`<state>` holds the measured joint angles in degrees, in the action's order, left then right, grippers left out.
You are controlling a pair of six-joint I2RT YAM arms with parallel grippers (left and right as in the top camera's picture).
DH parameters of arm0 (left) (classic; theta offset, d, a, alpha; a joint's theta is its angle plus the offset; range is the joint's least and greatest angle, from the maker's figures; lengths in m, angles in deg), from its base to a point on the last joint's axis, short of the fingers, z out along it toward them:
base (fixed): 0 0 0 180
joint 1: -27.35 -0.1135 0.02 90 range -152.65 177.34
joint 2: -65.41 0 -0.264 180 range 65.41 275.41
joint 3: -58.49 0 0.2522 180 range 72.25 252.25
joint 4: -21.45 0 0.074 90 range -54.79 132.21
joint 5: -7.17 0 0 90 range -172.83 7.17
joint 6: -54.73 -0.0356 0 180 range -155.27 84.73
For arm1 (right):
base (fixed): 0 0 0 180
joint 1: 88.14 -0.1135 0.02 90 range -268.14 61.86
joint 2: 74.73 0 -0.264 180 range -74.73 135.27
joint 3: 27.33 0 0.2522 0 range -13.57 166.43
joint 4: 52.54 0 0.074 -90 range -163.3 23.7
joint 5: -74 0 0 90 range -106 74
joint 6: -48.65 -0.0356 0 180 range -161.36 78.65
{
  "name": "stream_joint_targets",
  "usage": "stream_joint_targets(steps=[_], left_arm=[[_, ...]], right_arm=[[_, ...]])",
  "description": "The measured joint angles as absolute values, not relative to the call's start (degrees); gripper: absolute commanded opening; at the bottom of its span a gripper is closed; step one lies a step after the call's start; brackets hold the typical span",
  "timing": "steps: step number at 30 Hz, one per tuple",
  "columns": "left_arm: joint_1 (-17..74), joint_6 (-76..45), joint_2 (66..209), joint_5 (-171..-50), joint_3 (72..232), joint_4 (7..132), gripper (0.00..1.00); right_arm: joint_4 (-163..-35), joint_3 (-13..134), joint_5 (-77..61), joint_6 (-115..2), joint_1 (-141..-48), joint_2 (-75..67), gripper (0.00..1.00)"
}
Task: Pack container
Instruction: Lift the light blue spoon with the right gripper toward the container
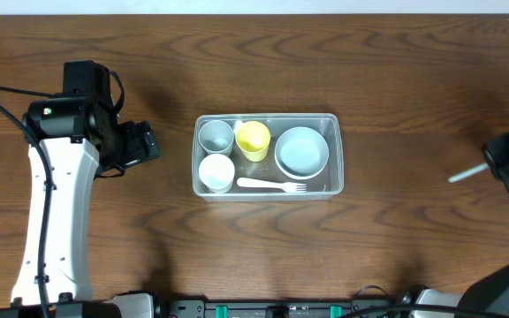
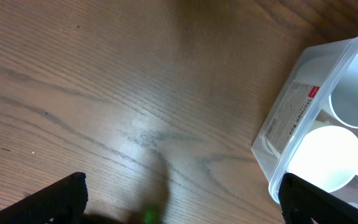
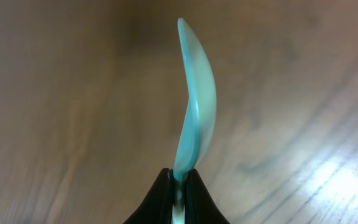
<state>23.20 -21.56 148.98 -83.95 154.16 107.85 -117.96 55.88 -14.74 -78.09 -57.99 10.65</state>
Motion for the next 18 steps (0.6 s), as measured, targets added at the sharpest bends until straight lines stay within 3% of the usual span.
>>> stream_joint_targets(steps=[10,18], left_arm=[[23.2,-21.5,149.0,-84.0,154.2,107.8,0.98],[23.2,-21.6,149.0,-84.0,154.2,107.8,0.98]], right_arm=[[-120.2,62.4,-16.7,-66.4,-82.0,5.5,0.01],[-117.8,62.5,-18.2,-41.4,-106.5,5.0,0.01]])
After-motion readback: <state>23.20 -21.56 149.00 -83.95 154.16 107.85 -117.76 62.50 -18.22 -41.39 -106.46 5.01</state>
